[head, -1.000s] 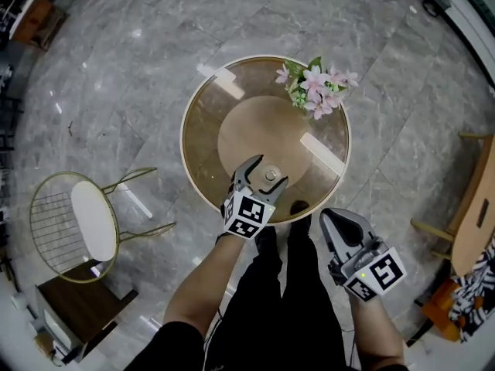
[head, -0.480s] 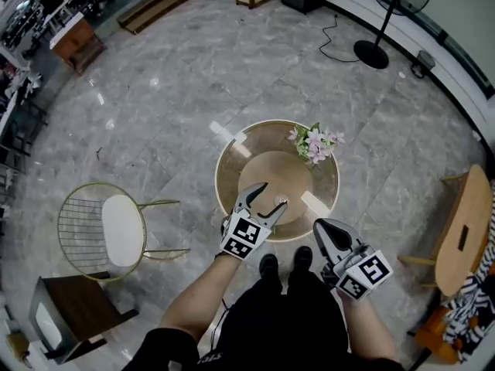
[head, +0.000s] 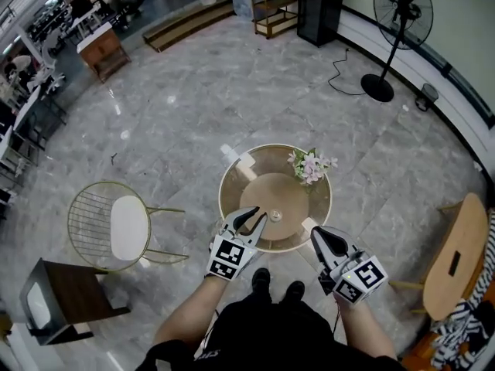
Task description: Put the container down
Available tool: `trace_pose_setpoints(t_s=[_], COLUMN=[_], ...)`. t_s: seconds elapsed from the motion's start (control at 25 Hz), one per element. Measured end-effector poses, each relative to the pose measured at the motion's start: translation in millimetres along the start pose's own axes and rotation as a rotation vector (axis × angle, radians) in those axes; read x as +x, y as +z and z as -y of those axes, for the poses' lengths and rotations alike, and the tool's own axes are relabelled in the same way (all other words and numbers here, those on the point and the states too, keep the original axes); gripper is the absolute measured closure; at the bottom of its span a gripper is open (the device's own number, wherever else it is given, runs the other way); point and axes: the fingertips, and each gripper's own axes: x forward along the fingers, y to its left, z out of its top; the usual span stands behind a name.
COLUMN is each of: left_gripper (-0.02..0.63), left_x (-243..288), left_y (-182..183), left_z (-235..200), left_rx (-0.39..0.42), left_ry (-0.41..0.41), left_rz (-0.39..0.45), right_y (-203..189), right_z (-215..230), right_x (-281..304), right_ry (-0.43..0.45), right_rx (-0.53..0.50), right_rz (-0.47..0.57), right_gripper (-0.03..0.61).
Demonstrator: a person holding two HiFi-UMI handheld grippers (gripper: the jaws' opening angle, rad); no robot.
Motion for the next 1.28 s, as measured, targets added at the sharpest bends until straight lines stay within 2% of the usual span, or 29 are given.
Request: trace_pose_setpoints(t_s=[0.28, 0.4, 0.6, 0.96, 1.12, 1.28], left_gripper=[0.538, 0.545, 0.591, 0.595, 0.595, 0.595], left_x=[-25, -41, -66, -59, -56, -52], left_y=[54, 81, 107, 110, 114, 116], left_z=[49, 59, 58, 39, 31, 27], left_rx=[0.000, 0.047, 0.159, 0.037, 0.033, 0.039], left_ry=[-0.054, -0.063, 0.012, 0.039, 0.042, 0.037], left_rz=[0.052, 0.116, 0.196, 0.178, 0.185, 0.192], right_y=[40, 44, 53, 67, 72, 77], right_z=[-3, -1, -10, -11, -17, -13], right_x=[-55, -69, -67, -51, -47, -44], right_ry=[-0.004, -0.004, 0.044, 0.063, 0.060, 0.052], right_rx=[-0.044, -0.048, -0.097, -0.099, -0.171, -0.175], right_rz=[0.073, 0.078, 0.069, 0.088, 0.071, 0.083], right_gripper=[0.566, 0.566, 0.566, 0.566, 0.566, 0.567])
